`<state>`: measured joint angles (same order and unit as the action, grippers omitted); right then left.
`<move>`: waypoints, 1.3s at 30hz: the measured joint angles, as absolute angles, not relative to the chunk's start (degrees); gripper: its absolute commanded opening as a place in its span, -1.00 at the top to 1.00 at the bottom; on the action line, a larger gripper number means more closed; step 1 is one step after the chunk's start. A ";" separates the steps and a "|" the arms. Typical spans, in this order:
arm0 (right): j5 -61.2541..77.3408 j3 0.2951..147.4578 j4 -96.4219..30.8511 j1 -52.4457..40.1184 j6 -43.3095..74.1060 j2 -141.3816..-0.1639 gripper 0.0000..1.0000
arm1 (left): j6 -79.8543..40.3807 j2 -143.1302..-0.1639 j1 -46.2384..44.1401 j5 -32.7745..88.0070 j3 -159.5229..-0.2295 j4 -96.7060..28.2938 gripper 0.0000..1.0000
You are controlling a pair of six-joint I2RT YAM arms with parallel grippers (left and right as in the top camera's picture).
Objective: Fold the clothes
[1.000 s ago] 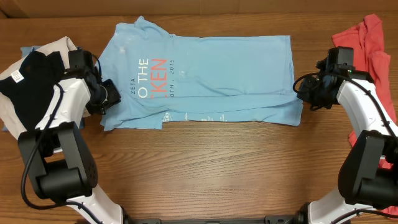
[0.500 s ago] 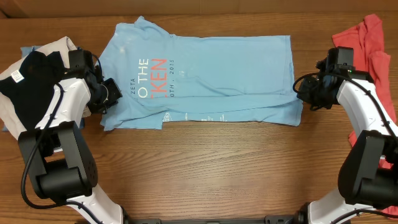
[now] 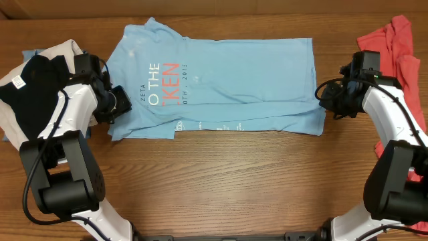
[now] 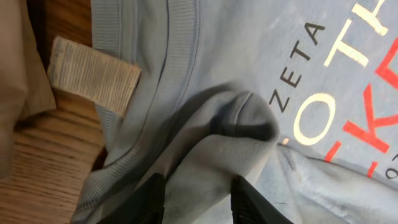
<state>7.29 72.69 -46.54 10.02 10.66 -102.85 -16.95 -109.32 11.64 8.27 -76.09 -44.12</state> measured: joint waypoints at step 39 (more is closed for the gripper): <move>7.27 72.69 -47.16 10.02 10.68 -102.85 0.92 | -12.88 -109.32 11.70 7.49 -78.46 -43.66 0.15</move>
